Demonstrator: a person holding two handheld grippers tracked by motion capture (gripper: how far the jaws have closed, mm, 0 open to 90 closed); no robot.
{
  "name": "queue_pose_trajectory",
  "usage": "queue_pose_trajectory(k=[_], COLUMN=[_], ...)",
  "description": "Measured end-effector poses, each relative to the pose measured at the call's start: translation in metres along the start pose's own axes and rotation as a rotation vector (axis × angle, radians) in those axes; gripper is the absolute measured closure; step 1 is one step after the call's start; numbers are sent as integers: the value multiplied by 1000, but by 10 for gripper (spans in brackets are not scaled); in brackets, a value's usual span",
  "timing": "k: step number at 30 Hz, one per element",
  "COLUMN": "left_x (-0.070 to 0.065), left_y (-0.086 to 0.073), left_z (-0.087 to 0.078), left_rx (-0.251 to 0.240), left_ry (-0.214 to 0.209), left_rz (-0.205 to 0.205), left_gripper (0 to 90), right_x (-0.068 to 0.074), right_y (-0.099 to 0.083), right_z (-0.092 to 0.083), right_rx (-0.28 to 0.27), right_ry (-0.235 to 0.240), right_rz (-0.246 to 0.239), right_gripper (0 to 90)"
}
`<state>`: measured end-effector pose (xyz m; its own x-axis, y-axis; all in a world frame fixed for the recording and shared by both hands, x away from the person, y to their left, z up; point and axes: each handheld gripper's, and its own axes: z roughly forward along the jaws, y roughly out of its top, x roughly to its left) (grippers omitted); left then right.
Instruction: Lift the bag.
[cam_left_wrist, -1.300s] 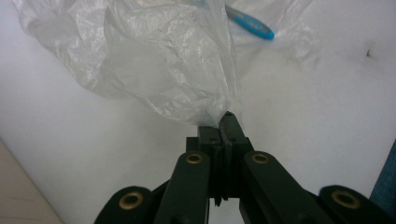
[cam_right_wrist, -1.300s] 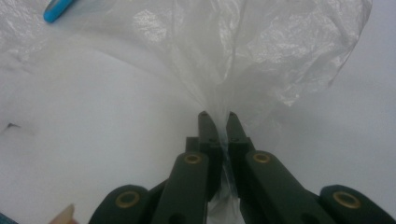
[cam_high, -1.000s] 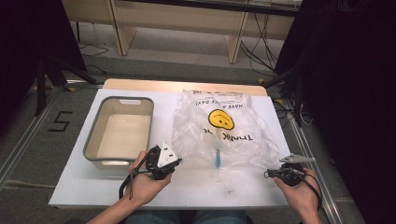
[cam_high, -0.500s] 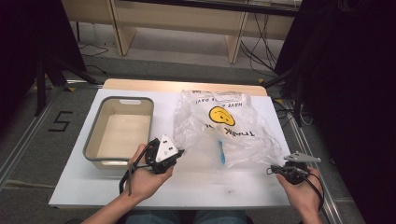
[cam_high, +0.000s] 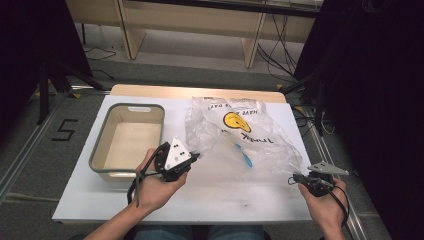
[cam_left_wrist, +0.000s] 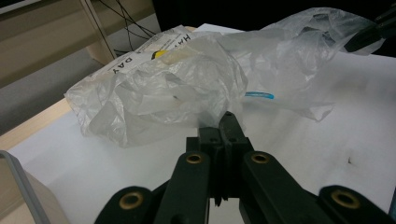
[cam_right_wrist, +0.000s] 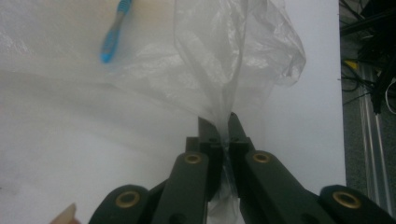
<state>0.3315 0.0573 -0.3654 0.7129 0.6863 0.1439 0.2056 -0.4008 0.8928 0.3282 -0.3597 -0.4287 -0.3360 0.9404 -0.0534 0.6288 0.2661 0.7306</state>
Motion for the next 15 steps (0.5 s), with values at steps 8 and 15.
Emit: queue_pose_trajectory(k=[8,15], left_x=[5,10], left_y=[6,6], left_z=[-6,-8], left_rx=[-28,-40], left_ry=[19,30], left_rz=[-12,-25], left_gripper=[896,896], right_x=[-2,-3], right_y=[3,10], right_z=[-6,-17], right_rx=[-50,-131], right_ry=[-33,-83], right_rz=[2,2], right_gripper=[900,900])
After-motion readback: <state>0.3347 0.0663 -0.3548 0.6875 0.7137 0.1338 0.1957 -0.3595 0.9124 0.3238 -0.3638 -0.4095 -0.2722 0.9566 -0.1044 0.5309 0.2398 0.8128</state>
